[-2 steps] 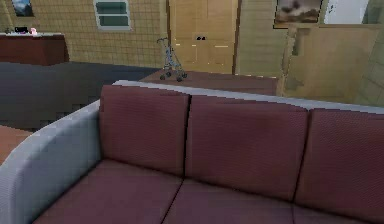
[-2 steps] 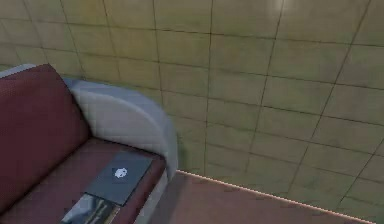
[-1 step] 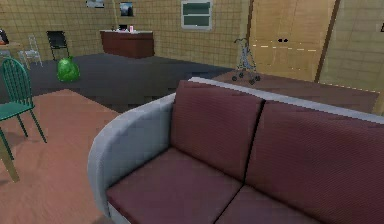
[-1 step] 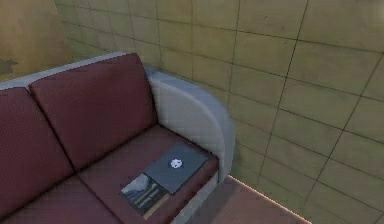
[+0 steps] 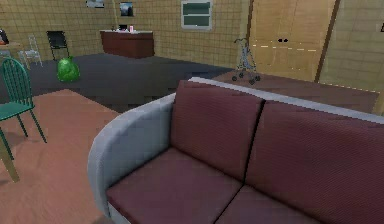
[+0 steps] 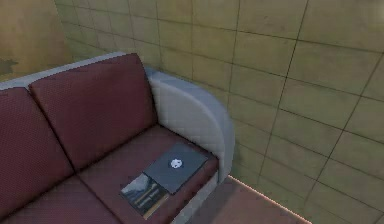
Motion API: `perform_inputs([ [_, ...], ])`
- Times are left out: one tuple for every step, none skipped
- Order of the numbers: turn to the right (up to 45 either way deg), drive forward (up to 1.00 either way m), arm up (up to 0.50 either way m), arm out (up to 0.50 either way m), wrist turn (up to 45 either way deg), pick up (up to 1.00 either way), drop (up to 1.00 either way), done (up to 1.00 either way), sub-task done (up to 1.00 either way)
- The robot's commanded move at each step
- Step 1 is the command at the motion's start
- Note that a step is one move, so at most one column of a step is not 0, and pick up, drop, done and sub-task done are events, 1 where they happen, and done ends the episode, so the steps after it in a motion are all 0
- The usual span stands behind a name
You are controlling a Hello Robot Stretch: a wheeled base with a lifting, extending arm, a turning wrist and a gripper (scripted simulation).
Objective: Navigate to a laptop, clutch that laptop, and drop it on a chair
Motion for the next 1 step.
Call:
perform_inputs([
  [0.0,0.0,0.02,0.0,0.0,0.0,0.0,0.0,0.0],
])
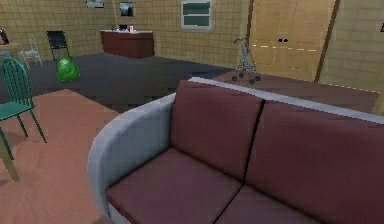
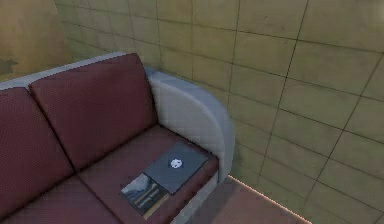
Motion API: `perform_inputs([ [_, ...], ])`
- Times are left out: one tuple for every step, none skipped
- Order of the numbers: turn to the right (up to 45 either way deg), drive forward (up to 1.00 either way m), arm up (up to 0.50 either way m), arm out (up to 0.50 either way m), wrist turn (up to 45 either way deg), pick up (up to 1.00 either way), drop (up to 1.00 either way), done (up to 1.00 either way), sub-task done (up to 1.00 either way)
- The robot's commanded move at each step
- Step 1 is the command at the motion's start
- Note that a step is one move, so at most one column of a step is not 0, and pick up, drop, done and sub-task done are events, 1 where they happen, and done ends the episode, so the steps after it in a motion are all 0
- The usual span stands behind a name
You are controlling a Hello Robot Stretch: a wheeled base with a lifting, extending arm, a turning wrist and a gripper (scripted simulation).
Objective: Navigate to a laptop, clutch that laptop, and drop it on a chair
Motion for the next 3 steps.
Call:
perform_inputs([
  [0.0,0.0,0.0,0.42,0.0,0.0,0.0,0.0,0.0],
  [0.0,0.0,0.0,0.0,45.0,0.0,0.0,0.0,0.0],
  [0.0,0.0,0.0,0.0,45.0,0.0,0.0,0.0,0.0],
])
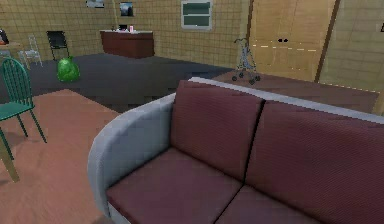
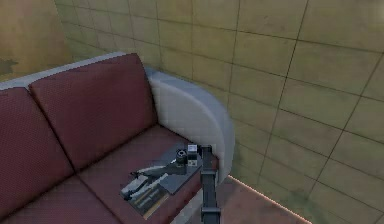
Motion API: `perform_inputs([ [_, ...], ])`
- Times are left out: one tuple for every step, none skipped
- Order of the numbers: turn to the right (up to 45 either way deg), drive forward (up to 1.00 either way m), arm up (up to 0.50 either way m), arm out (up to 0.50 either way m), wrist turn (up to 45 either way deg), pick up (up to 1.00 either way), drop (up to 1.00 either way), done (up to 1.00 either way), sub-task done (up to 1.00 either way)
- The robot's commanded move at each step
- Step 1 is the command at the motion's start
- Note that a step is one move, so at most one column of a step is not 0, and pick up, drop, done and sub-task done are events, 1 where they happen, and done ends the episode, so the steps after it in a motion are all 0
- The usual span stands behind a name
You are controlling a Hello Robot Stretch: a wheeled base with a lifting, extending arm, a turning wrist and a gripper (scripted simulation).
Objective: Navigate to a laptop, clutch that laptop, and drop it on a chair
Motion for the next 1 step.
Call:
perform_inputs([
  [0.0,0.0,0.0,0.0,45.0,0.0,0.0,0.0,0.0],
])
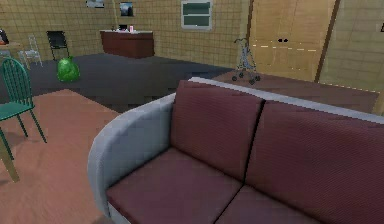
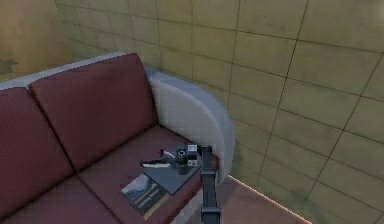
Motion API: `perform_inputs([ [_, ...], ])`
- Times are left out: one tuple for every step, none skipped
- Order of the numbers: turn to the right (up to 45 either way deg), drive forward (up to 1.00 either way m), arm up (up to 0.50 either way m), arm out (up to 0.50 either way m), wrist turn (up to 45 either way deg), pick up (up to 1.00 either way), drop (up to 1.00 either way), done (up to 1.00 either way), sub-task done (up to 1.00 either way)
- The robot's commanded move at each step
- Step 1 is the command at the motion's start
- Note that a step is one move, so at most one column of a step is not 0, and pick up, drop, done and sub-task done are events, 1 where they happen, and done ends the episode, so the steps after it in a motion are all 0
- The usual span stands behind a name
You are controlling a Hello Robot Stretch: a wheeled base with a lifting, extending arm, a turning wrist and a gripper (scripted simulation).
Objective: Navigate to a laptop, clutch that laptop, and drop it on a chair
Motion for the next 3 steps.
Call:
perform_inputs([
  [0.0,0.0,0.0,0.0,21.0,0.0,0.0,0.0,0.0],
  [0.0,0.0,-0.3,0.0,0.0,0.0,0.0,0.0,0.0],
  [0.0,0.0,0.0,0.0,0.0,1.0,0.0,0.0,0.0],
])
